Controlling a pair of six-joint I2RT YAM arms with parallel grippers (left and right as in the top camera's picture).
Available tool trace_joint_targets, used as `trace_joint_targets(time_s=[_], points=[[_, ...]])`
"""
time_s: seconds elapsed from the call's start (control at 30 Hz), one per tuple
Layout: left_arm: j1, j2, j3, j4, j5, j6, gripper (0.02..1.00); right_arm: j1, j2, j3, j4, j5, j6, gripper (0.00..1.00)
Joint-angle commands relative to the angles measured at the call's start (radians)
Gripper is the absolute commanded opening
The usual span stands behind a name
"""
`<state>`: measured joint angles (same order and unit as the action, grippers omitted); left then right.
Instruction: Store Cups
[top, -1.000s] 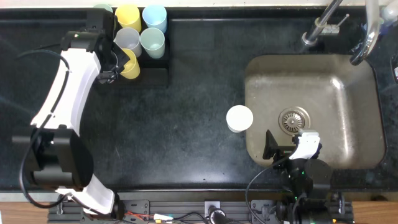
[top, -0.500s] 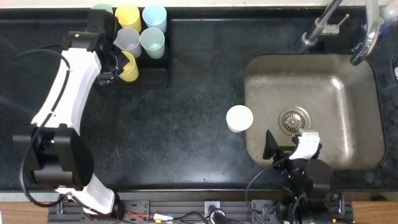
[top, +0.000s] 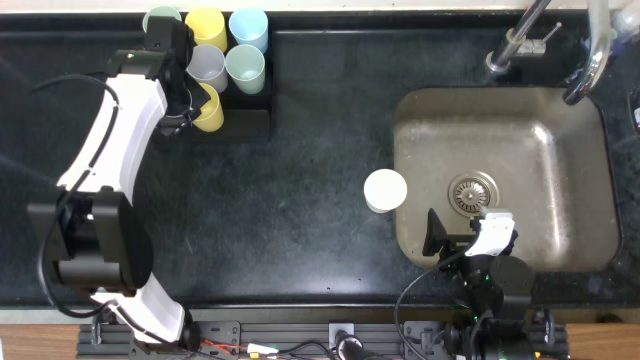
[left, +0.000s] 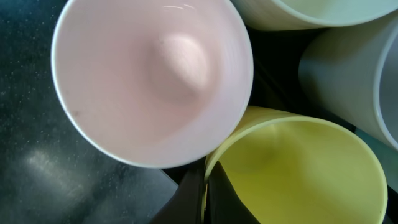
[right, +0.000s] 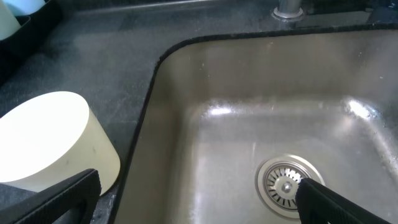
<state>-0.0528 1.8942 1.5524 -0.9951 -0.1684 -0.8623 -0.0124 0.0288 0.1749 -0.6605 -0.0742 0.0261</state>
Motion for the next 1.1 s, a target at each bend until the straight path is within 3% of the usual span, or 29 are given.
trace_joint_targets(time_s=[0.03,0.2,0.23,0.3,0.33,0.5,0.77,0.87,1.1], points=[[-0.003,0.022,0.001,0.008,-0.004,-0.007,0.038,0.0,-0.005,-0.015,-0.016,-0.004,0.003,0.998],[-0.003,0.023,0.001,0.007,-0.005,-0.006,0.069,0.0,-0.005,-0.015,-0.016,-0.004,0.003,0.998],[-0.003,0.023,0.001,0.006,-0.004,-0.006,0.242,0.0,-0.005,-0.015,-0.016,-0.004,0.003,0.998],[-0.003,0.023,0.001,0.006,0.005,-0.006,0.693,0.0,-0.005,-0.015,-0.016,-0.004,0.003,0.993],[-0.003,0.023,0.001,0.006,0.01,-0.006,0.787,0.0,-0.005,-0.015,-0.016,-0.004,0.003,0.998],[-0.004,0.019,0.001,0.005,0.011,-0.006,0.849,0.0,-0.005,-0.015,-0.016,-0.004,0.003,0.998],[-0.003,-0.135,0.001,-0.047,0.018,0.001,0.86,0.0,-0.005,-0.015,-0.016,-0.004,0.003,0.998],[-0.004,-0.25,0.001,-0.082,0.018,0.001,0.998,0.0,-0.005,-0.015,-0.016,-0.004,0.003,0.998],[-0.004,-0.536,0.001,-0.118,0.027,0.002,0.998,0.0,-0.005,-0.015,-0.016,-0.004,0.003,0.998]])
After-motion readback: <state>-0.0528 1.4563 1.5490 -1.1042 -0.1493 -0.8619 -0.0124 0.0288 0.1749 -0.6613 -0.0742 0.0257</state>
